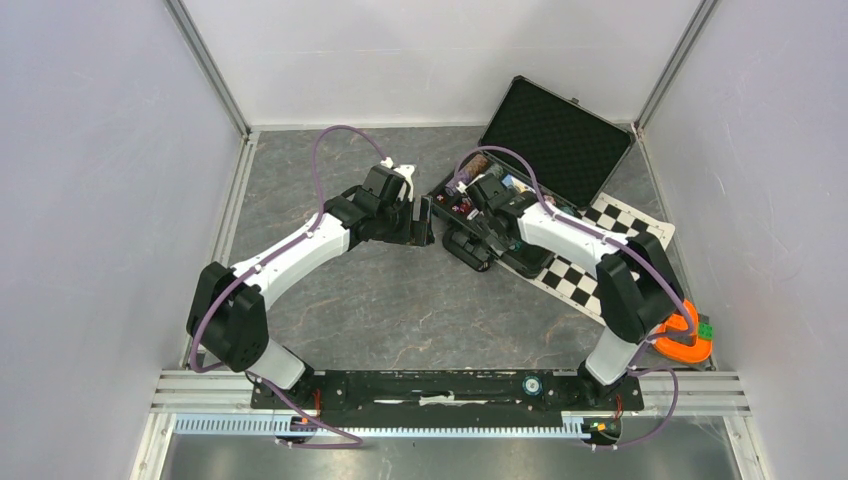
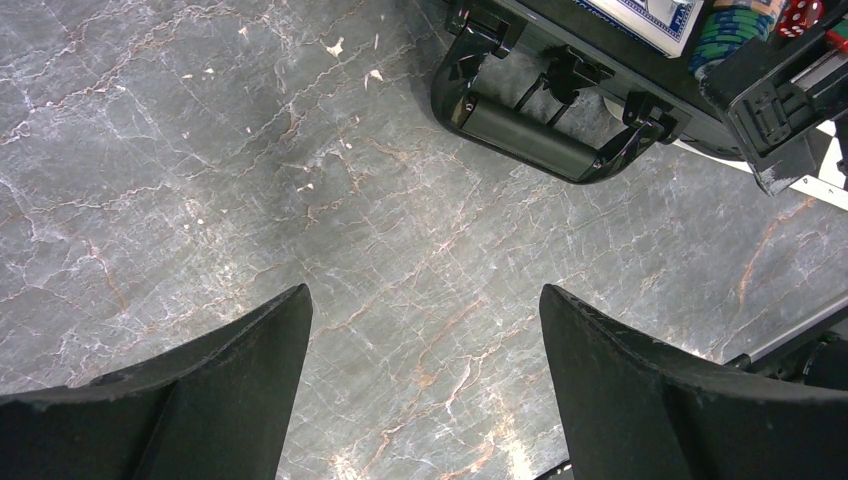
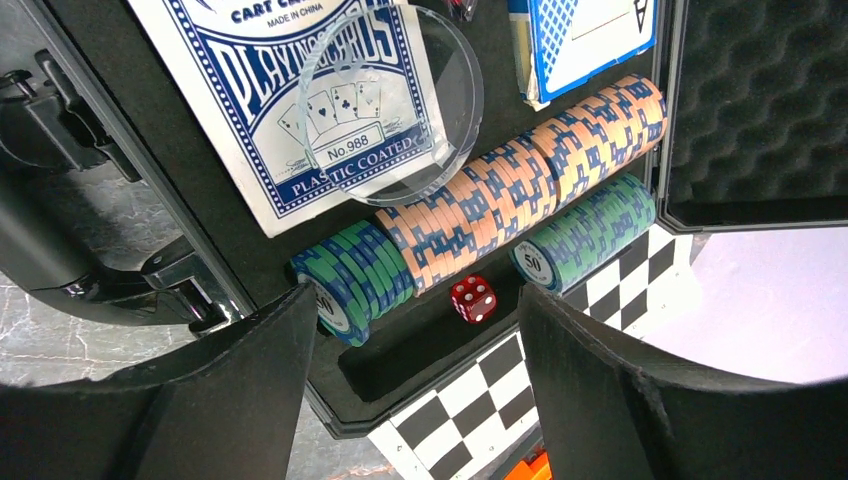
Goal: Pack up texas hold em set
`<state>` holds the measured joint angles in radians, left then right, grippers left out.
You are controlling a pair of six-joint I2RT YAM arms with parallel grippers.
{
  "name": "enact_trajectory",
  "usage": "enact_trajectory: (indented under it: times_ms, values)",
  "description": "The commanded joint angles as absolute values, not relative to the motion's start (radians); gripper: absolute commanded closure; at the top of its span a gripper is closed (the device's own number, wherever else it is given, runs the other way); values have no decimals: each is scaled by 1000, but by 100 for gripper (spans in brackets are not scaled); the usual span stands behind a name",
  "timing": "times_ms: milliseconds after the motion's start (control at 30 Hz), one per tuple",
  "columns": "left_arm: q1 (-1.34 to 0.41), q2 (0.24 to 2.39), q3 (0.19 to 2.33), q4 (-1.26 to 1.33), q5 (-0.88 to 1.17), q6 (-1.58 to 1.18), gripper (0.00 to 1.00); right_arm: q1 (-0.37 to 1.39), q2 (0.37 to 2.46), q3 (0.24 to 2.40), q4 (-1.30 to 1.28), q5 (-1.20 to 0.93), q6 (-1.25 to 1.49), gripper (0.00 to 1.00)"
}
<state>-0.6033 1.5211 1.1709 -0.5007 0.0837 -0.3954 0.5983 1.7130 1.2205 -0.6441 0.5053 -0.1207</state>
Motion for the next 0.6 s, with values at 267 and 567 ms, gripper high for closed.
enact_trajectory:
  times_ms: [267,567]
  values:
    - [-600,1508,1176,-480,105,-374,10,647,1766,1233,-632,747,-115,21]
    - [-601,1512,1184,-479,103,-376,10,661,1670,1235,-656,534,-58,20]
